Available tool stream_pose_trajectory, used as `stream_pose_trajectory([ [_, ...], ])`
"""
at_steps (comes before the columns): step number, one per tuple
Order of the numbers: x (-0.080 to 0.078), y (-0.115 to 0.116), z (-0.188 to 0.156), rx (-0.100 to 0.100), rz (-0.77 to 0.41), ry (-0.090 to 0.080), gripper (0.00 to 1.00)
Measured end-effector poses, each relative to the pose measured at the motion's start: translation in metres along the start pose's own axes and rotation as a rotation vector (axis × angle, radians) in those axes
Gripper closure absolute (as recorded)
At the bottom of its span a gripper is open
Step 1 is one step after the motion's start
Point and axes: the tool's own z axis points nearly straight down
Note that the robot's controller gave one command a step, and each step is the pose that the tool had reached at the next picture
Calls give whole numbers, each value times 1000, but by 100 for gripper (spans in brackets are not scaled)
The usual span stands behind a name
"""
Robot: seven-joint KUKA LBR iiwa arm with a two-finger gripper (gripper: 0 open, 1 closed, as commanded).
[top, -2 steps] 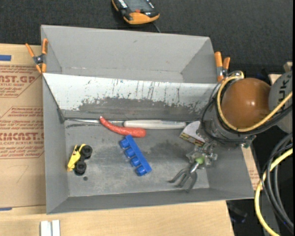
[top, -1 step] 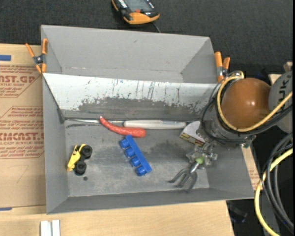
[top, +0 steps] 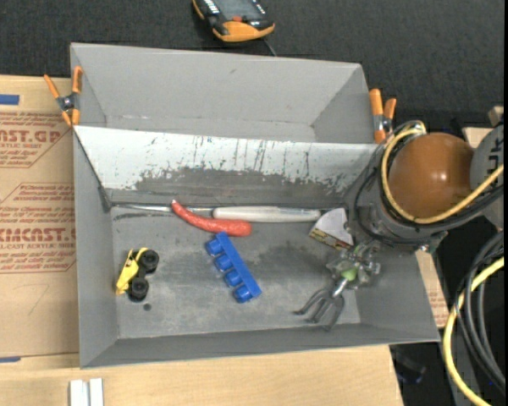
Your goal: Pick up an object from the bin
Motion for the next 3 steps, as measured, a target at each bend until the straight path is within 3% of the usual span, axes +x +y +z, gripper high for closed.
stream_pose_trajectory([
  [2, 0, 0, 0, -1, 0, -1, 100],
  [3, -24, 18, -40, 0, -148, -3, 100],
])
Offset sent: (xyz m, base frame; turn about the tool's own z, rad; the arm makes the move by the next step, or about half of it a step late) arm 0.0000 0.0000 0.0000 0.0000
